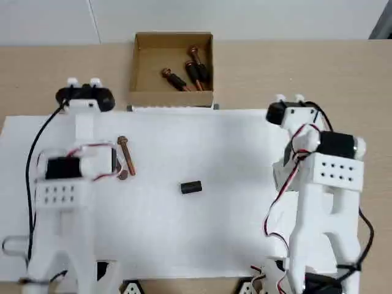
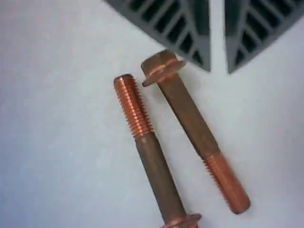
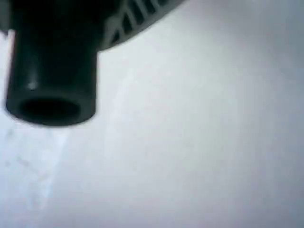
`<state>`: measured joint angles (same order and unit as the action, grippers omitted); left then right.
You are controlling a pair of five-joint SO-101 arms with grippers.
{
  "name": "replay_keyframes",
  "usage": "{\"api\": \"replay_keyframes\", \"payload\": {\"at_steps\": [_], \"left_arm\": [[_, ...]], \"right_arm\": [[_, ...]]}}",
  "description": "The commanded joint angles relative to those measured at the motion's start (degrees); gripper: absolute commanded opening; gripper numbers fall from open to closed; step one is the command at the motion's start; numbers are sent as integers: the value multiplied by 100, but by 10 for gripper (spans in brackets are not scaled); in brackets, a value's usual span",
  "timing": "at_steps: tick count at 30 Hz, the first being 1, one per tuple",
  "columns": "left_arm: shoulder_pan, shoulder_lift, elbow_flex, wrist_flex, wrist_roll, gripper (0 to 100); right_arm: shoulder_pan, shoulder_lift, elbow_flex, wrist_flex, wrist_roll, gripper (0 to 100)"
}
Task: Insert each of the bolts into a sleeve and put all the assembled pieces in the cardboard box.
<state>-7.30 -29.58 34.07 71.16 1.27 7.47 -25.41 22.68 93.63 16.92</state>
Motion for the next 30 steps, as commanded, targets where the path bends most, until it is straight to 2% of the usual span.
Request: {"api": "replay_keyframes", "payload": {"at_steps": [1, 11, 17, 22, 26, 30], "left_arm": [[9, 941, -1103, 352, 35, 8], [308, 4105, -4004, 1864, 897, 7], [352, 5178, -5218, 2110, 949, 7], [360, 5644, -5604, 2110, 958, 17], [360, 5855, -5604, 2110, 958, 83], [369, 5916, -5604, 2110, 958, 92]], "right_arm": [[110, -347, 193, -286, -18, 6], [110, -593, 985, -954, -35, 6], [110, -593, 1011, -1121, -44, 4], [110, -593, 1011, -1130, -44, 4], [110, -593, 1011, -1130, -44, 4], [110, -585, 1011, -1130, -35, 4]]}}
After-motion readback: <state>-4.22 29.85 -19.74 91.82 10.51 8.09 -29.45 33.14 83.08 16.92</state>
